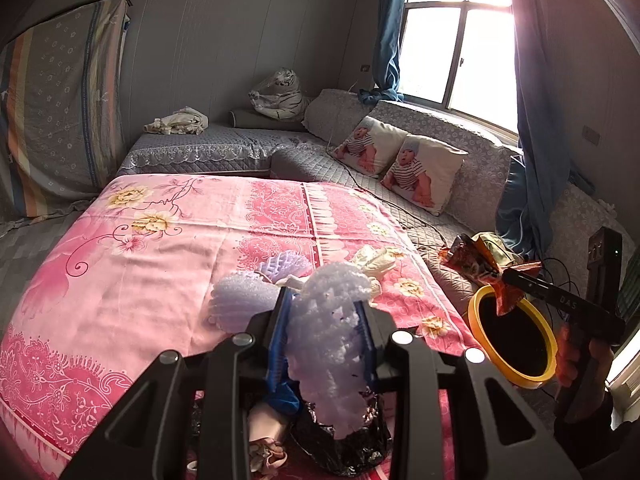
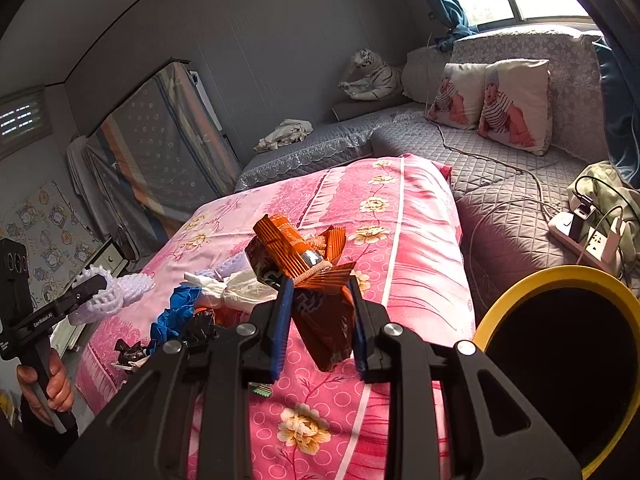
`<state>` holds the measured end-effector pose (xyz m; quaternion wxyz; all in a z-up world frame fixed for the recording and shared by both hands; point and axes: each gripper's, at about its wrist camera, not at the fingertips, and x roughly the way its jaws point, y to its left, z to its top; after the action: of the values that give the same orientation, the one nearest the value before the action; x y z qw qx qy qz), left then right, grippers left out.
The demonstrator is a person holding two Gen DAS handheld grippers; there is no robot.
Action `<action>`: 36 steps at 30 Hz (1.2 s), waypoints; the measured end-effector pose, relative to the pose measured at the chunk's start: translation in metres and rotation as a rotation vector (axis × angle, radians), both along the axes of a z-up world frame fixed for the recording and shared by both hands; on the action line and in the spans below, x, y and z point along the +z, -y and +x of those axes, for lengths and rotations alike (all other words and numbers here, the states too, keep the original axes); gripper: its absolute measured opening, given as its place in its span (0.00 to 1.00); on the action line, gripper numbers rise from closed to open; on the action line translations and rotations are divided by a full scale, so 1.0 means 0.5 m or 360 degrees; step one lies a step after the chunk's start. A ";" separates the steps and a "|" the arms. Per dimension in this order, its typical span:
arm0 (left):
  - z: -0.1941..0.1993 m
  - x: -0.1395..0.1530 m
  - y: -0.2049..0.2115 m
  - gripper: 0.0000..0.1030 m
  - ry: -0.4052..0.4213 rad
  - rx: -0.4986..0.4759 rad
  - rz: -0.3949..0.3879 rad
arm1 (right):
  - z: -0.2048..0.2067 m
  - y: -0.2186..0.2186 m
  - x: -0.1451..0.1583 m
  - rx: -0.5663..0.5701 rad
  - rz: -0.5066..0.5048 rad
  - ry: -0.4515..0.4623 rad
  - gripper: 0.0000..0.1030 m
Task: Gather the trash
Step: 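Carry both items over the yellow bin and open both tools to drop them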
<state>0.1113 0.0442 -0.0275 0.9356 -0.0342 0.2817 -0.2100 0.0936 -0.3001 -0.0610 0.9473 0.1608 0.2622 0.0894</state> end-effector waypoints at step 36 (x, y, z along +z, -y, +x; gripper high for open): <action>0.075 -0.098 0.682 0.28 -0.0207 -0.1089 0.0060 | -0.167 0.371 -0.075 -0.1000 0.0047 -0.0105 0.25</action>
<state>0.1490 -0.2969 -0.0765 0.7915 0.0661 0.3396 -0.5038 0.0100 -0.4856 -0.0983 0.9171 0.2506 0.2290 -0.2091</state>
